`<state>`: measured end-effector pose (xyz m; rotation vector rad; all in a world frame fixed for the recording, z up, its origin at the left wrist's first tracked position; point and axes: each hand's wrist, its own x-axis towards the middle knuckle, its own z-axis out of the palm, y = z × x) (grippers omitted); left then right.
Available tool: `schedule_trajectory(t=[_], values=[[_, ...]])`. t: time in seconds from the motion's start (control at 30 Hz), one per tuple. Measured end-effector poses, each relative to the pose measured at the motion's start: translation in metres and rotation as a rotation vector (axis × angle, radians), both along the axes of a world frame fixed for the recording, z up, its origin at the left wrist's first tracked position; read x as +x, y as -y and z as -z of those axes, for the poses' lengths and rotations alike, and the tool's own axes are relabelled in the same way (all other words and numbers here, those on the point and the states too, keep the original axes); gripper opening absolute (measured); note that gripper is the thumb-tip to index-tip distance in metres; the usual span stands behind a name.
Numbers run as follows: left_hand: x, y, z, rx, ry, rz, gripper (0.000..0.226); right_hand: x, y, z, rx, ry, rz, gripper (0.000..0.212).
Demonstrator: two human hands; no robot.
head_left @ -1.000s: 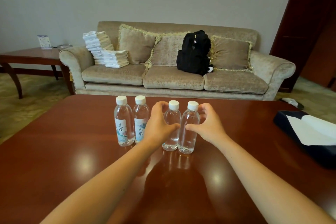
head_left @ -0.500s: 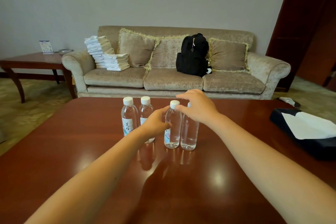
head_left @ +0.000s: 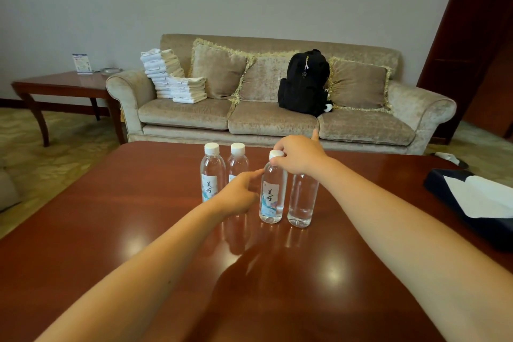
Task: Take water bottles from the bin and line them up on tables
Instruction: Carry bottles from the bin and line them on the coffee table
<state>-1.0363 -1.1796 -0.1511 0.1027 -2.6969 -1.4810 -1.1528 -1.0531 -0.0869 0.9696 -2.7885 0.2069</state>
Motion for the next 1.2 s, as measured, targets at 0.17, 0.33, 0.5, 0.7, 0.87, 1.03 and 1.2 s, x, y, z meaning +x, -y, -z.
schedule_trajectory(t=[0.17,0.33,0.5,0.7,0.87,1.03,1.2], values=[[0.001,-0.005,0.018,0.054,0.032,-0.024,0.068,0.001,0.004,0.007,-0.068,0.015,-0.034,0.019],[0.002,-0.002,0.032,0.057,0.056,-0.056,0.067,-0.004,0.011,0.013,-0.099,0.033,-0.057,0.018],[0.003,0.001,0.034,0.071,0.067,-0.048,0.069,-0.007,0.016,0.014,-0.118,0.033,-0.048,0.021],[0.004,-0.001,0.031,0.113,0.056,-0.082,0.068,-0.008,0.022,0.015,-0.133,0.042,-0.035,0.020],[0.004,0.000,0.030,0.111,0.050,-0.074,0.067,-0.009,0.025,0.016,-0.155,0.035,-0.037,0.020],[0.002,0.003,0.031,0.112,0.052,-0.077,0.067,-0.010,0.030,0.017,-0.156,0.039,-0.032,0.019],[0.000,0.004,0.034,0.101,0.041,-0.093,0.065,-0.009,0.028,0.016,-0.158,0.105,-0.024,0.027]])
